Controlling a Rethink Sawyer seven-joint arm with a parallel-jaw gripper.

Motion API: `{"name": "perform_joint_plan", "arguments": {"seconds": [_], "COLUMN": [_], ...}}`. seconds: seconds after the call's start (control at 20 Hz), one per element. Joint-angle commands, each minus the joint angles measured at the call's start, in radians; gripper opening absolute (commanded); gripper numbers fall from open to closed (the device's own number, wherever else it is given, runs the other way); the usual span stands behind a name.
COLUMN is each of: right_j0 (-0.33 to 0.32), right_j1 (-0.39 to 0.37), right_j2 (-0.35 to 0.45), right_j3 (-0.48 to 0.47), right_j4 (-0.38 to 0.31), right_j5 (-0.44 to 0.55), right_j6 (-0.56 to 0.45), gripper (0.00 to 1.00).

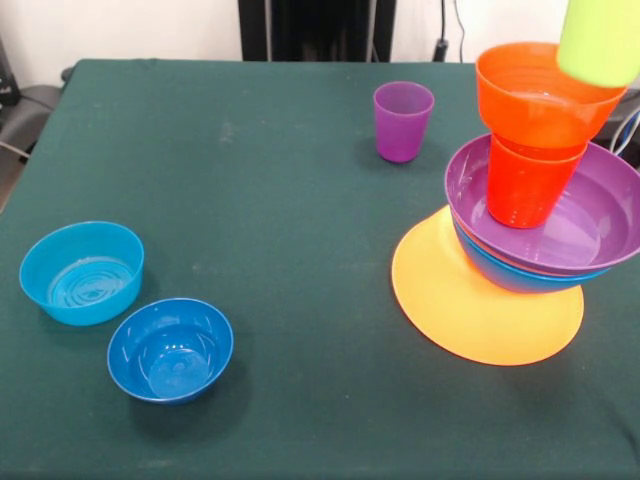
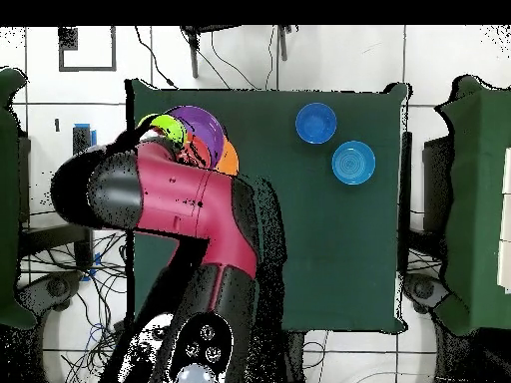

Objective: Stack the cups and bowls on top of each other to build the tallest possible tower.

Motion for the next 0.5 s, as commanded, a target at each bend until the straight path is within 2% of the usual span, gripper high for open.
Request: {"name": "perform_joint_plan", "arguments": {"seconds": [0.05, 0.5], "right_j0": [0.009, -0.006], "right_j1": [0.027, 0.004], "right_j2": [0.040, 0.048], "right_j3": [0.111, 0.138], "right_j4": [0.015, 0.017], "right_j5": [-0.037, -0.034], "right_j6": [0.210, 0.180], "gripper": [0.00, 0.00]}}
